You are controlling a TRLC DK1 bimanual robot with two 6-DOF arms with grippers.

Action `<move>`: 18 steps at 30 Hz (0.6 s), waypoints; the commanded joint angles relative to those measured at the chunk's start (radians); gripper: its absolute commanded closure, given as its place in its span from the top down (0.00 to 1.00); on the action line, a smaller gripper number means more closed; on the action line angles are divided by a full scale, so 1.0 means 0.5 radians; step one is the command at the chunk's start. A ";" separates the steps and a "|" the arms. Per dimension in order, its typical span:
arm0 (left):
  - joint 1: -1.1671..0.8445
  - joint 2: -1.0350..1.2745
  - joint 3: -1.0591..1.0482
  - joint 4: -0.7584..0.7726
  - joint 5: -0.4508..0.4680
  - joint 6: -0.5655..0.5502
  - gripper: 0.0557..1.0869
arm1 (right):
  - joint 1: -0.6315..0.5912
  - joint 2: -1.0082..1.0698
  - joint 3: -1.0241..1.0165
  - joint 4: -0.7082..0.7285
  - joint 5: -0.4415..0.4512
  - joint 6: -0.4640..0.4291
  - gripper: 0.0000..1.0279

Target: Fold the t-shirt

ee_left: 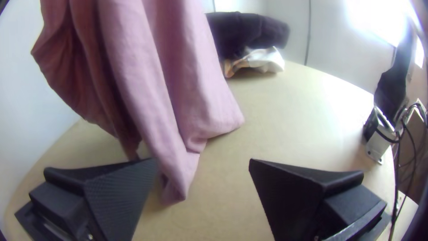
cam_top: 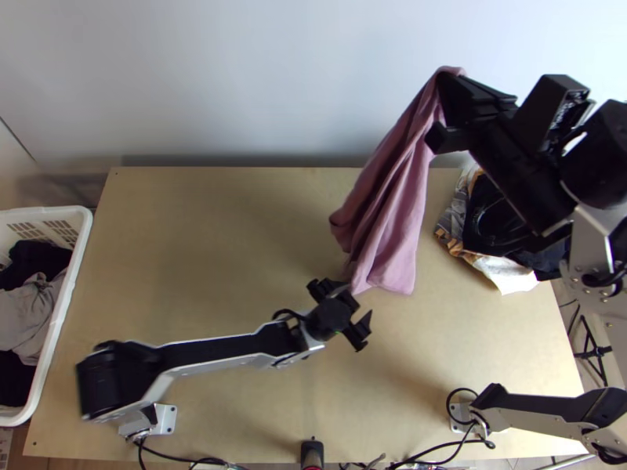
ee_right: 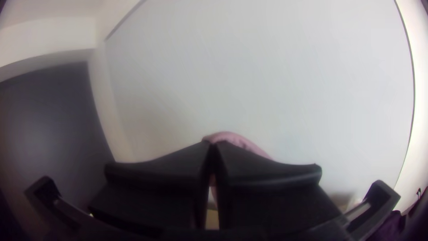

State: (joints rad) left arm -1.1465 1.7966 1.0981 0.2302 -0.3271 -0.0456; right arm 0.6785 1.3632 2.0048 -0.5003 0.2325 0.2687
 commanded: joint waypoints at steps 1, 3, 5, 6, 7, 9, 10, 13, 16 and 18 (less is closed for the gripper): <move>-0.026 0.361 0.243 0.138 -0.220 0.011 0.95 | -0.007 -0.002 0.108 -0.073 0.001 0.006 0.03; -0.020 0.450 0.372 0.135 -0.337 -0.001 0.95 | -0.007 -0.002 0.117 -0.095 0.001 0.006 0.03; -0.014 0.530 0.476 0.135 -0.423 -0.004 0.93 | -0.007 -0.008 0.120 -0.110 0.004 0.006 0.03; -0.005 0.582 0.522 0.135 -0.438 -0.001 0.87 | -0.007 -0.011 0.126 -0.113 0.004 0.006 0.03; 0.010 0.625 0.565 0.135 -0.456 -0.001 0.82 | -0.007 -0.011 0.141 -0.125 0.004 0.006 0.03; 0.057 0.699 0.617 0.135 -0.459 0.002 0.67 | -0.007 -0.008 0.178 -0.138 0.007 0.006 0.03; 0.075 0.733 0.623 0.141 -0.459 0.011 0.48 | -0.007 -0.008 0.200 -0.150 0.007 0.006 0.03; 0.136 0.748 0.642 0.122 -0.463 0.033 0.04 | -0.007 -0.011 0.233 -0.181 0.014 0.006 0.03; 0.152 0.622 0.547 0.122 -0.463 0.162 0.04 | -0.016 -0.024 0.230 -0.193 0.020 0.006 0.03; 0.198 0.450 0.491 0.113 -0.459 0.192 0.04 | -0.032 -0.030 0.227 -0.196 0.023 0.006 0.03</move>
State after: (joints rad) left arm -1.0946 2.1109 1.3701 0.2932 -0.5434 -0.0044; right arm 0.6735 1.3560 2.1033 -0.5846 0.2394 0.2722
